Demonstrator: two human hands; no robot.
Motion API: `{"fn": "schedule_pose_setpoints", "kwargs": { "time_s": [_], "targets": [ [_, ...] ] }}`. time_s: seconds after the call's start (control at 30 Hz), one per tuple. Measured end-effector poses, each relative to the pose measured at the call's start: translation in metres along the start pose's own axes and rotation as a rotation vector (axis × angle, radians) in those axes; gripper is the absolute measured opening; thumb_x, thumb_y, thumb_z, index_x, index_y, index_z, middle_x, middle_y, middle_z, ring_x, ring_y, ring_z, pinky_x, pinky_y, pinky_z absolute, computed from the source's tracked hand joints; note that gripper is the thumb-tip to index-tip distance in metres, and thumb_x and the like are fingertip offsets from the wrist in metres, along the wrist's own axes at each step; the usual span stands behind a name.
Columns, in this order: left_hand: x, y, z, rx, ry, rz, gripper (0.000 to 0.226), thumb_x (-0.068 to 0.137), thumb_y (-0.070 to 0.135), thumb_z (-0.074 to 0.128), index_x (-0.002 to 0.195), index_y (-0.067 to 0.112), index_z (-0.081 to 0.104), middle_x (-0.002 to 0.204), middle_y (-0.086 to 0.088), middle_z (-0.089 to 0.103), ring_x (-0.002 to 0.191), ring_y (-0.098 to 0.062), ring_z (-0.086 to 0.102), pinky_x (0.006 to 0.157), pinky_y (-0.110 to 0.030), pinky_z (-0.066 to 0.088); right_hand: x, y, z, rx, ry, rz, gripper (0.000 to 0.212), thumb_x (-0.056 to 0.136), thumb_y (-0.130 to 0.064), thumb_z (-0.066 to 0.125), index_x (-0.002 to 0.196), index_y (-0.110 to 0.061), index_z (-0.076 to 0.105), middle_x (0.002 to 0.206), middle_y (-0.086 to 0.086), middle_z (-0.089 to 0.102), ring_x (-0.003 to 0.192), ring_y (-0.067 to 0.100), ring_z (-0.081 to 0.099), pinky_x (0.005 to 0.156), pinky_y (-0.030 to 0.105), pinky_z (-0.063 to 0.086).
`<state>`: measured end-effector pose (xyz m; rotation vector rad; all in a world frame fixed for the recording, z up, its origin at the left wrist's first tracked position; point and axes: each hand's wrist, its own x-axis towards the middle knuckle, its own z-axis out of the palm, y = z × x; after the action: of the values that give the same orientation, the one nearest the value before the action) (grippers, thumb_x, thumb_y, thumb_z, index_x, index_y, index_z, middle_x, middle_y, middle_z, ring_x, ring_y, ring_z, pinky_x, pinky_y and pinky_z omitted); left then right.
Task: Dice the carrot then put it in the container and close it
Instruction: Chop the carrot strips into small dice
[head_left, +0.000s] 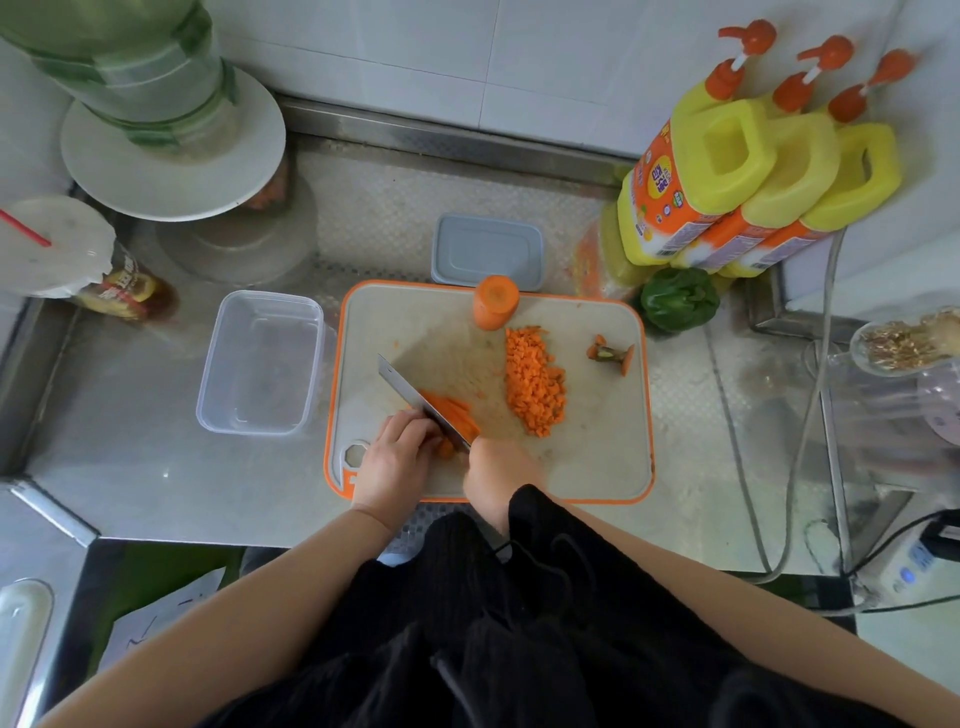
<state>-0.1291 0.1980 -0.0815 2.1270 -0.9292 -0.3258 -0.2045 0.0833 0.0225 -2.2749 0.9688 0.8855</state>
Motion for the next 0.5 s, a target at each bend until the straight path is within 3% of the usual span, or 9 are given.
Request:
{"fn": "schedule_pose_setpoints", "kwargs": {
  "time_s": [0.13,0.3,0.5],
  "targets": [
    [0.0,0.0,-0.001,-0.015,-0.011,0.0,0.03,0.091,0.026,0.047,0.09,0.006,0.069,0.099,-0.005,0.062,0.093,-0.017,0.053,0.077,-0.035,0.051,0.003,0.005,0.002,0.047,-0.002,0.005,0.02,0.095,-0.009,0.044,0.111,-0.006,0.056,0.11,0.013,0.063,0.101,0.031,0.061,0.075,0.031,0.043],
    [-0.004,0.003,-0.005,-0.025,-0.024,-0.021,0.03,0.092,0.03,0.045,0.091,0.01,0.068,0.102,-0.001,0.06,0.097,-0.016,0.053,0.079,-0.036,0.051,0.01,0.012,0.001,0.103,-0.016,-0.016,0.025,0.101,-0.033,0.041,0.095,-0.011,0.052,0.087,0.007,0.054,0.08,0.026,0.053,0.067,0.031,0.037],
    [-0.005,0.004,-0.007,-0.017,-0.053,-0.026,0.034,0.092,0.035,0.045,0.093,0.01,0.069,0.103,-0.001,0.06,0.099,-0.016,0.053,0.082,-0.034,0.049,0.007,0.013,-0.001,0.089,0.007,-0.039,0.03,0.102,-0.033,0.04,0.101,-0.008,0.057,0.086,0.007,0.056,0.078,0.025,0.053,0.066,0.031,0.038]
  ]
}}
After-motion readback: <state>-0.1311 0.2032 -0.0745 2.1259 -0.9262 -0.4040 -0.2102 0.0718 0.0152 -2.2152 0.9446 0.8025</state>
